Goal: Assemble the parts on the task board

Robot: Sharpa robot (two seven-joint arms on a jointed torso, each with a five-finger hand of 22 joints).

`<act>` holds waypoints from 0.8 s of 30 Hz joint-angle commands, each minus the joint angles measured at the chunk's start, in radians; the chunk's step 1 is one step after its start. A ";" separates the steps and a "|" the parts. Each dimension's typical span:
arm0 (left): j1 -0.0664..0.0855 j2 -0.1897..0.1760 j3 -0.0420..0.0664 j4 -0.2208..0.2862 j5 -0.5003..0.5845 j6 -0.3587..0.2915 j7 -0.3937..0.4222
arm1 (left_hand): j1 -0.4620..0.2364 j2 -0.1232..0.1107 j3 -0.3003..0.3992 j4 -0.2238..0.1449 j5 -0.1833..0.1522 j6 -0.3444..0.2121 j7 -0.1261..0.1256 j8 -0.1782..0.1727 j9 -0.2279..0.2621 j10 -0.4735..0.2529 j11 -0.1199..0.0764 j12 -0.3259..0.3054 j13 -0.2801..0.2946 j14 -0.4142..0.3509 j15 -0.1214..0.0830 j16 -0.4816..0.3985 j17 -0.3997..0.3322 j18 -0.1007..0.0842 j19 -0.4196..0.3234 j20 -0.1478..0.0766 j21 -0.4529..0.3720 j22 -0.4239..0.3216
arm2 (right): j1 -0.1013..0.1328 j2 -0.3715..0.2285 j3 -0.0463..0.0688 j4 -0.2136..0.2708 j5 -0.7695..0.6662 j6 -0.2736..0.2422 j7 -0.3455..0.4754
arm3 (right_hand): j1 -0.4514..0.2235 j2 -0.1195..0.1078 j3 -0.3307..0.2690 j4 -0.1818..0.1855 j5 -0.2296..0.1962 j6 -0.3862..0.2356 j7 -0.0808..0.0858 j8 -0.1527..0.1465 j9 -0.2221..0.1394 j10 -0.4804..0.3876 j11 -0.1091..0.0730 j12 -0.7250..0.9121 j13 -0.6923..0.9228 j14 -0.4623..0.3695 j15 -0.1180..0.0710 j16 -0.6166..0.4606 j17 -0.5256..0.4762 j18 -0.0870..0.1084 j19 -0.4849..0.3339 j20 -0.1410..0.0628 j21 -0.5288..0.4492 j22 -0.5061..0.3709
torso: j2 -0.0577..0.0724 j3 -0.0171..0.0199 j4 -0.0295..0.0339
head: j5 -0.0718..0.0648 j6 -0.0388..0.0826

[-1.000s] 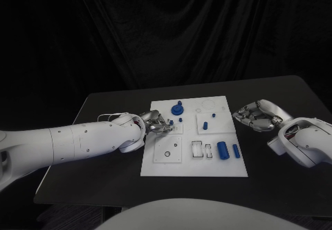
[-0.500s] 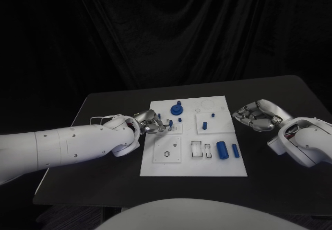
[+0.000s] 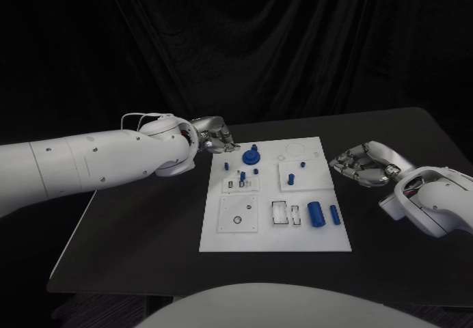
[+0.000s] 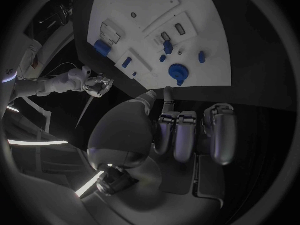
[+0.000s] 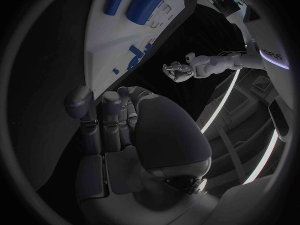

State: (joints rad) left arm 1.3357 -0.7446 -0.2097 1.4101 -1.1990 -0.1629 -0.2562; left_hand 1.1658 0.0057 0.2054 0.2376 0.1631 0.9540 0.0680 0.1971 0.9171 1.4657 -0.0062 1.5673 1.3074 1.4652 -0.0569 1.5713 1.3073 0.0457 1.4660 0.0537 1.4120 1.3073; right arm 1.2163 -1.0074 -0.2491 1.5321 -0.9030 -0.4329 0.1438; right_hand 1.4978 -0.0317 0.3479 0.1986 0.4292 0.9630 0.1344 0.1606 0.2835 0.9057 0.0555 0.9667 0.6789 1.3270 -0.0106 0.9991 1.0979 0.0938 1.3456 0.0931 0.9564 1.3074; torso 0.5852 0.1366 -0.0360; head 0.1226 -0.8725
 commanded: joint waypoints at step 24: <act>0.017 0.286 -0.001 -0.378 0.087 0.543 -0.107 | -0.031 0.010 -0.067 0.037 -0.065 0.075 0.006 -0.081 -0.110 0.105 0.010 0.003 0.263 0.106 0.008 -0.001 0.263 -0.006 0.011 0.009 -0.007 0.211 | -0.002 0.010 0.001 0.010 -0.001 -0.091 0.090 | -0.009 -0.006 -0.001 0.004 0.007 -0.009 0.001 0.003 0.002 0.001 0.002 -0.002 -0.001 0.002 0.001 0.014 0.011 0.017 0.003 0.002 0.014 0.116 | 0.008 -0.0057 -0.0067 | 0.012 0.000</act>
State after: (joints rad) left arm 1.3537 -0.4630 -0.2109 1.0355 -1.1416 0.3514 -0.3581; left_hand 1.1470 0.0164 0.1450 0.2759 0.0930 1.0239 0.0732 0.1204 0.8085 1.4656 -0.0062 1.5673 1.3074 1.4652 -0.0569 1.5713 1.3073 0.0457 1.4658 0.0537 1.4112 1.3073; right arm 1.2163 -0.9960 -0.2490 1.5384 -0.9030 -0.5006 0.2158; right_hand 1.4937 -0.0358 0.3479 0.1986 0.4292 0.9630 0.1345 0.1605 0.2842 0.9057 0.0555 0.9651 0.6792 1.3271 -0.0105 1.0075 1.1080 0.0938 1.3456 0.0931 0.9643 1.3073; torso 0.5913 0.1328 -0.0410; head 0.1359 -0.8725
